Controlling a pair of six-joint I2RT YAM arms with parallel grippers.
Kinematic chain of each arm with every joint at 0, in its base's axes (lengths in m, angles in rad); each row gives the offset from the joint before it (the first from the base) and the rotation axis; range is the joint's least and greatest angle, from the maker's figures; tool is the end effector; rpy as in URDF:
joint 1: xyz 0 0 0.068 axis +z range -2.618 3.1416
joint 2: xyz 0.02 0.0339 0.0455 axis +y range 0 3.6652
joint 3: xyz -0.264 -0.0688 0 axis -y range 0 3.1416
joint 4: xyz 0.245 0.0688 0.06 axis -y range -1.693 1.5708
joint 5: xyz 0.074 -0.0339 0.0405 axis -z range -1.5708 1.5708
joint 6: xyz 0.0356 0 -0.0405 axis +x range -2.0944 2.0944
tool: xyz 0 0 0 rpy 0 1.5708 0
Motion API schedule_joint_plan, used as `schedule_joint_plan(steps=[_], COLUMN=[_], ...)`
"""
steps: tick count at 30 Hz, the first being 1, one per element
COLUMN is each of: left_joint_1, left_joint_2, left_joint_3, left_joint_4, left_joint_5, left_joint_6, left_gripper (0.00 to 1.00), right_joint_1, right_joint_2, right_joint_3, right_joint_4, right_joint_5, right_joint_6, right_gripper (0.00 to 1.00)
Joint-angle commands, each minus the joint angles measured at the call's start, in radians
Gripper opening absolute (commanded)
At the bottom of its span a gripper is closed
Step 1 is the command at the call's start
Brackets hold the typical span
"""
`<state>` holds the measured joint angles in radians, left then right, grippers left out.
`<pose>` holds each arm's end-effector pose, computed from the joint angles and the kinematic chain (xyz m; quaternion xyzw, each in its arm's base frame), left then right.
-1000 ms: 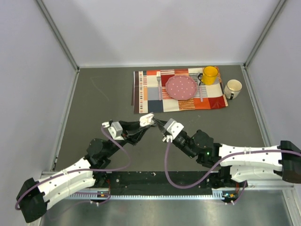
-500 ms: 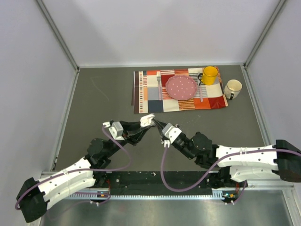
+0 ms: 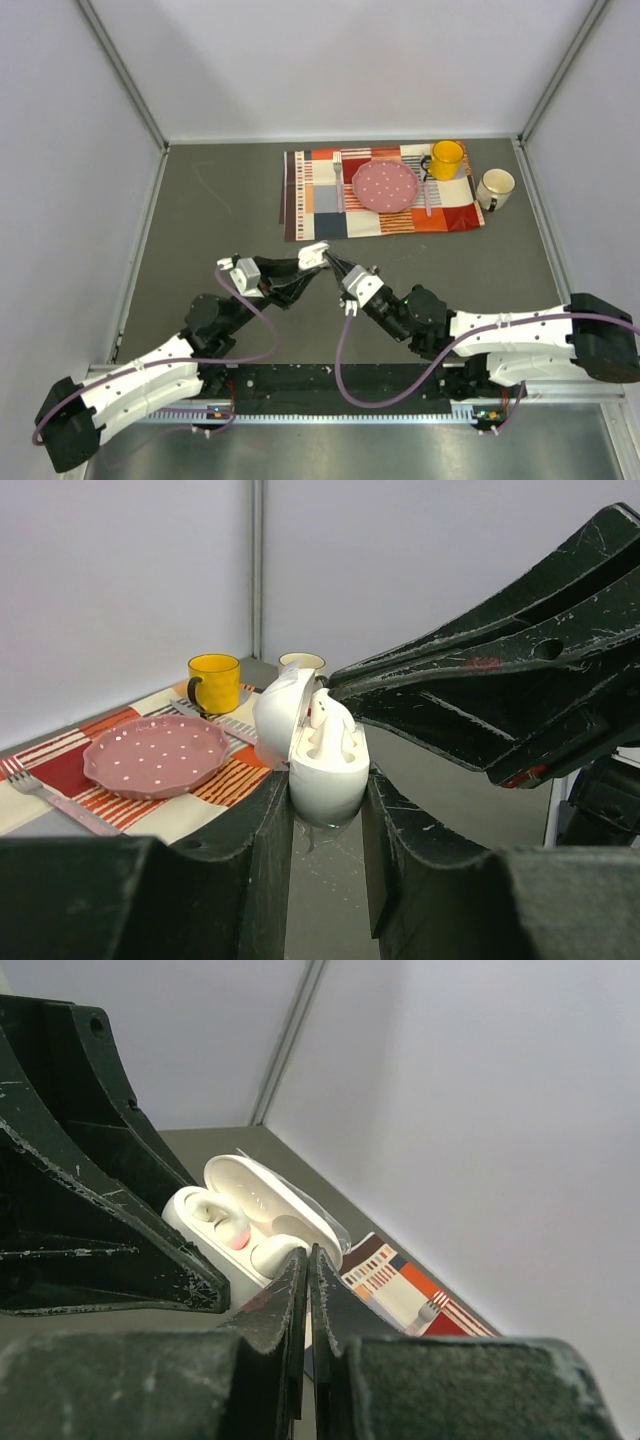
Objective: Insert the wireless bluetooth earbuds into the charging case
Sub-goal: Place the earbud in the charging case, then close the charging case.
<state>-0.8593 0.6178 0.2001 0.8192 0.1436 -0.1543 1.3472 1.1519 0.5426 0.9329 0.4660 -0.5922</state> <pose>0.0965 -0.1197 0.2646 0.2462 0.4960 -0.4383 0.7080 0.0706 0.2385 0.2973 -0.3626 0.4759 0.1658 0.7839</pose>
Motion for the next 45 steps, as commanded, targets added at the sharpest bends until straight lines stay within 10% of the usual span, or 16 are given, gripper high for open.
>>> schedule_joint_plan(steps=[1,10,17,27,36,45], left_joint_1=[-0.003,-0.003,-0.003,-0.003,-0.003,-0.003], left_joint_2=[-0.003,-0.024,-0.032,-0.059,-0.089,-0.086], left_joint_3=[0.015,-0.013,-0.016,-0.028,-0.067,-0.047], left_joint_4=[0.141,0.182,0.172,0.126,0.117,0.083], left_joint_5=[0.008,-0.044,-0.049,-0.019,0.005,0.082], left_joint_6=[-0.025,-0.028,-0.017,0.036,0.111,0.133], left_gripper=[0.0,0.0,0.0,0.0,0.0,0.0], right_joint_1=[0.027,0.061,0.063,0.061,-0.095,-0.407], right_joint_2=[0.02,-0.011,-0.061,-0.145,-0.256,-0.198], right_joint_3=[-0.009,-0.036,-0.021,0.008,0.288,0.49], right_joint_4=[0.061,0.028,-0.074,-0.022,-0.747,-1.045], right_joint_5=[0.037,0.063,0.04,0.244,0.165,-0.229], right_joint_6=[-0.017,-0.023,0.051,0.144,0.675,1.091], right_gripper=[0.0,0.01,0.32,0.52,0.68,0.8])
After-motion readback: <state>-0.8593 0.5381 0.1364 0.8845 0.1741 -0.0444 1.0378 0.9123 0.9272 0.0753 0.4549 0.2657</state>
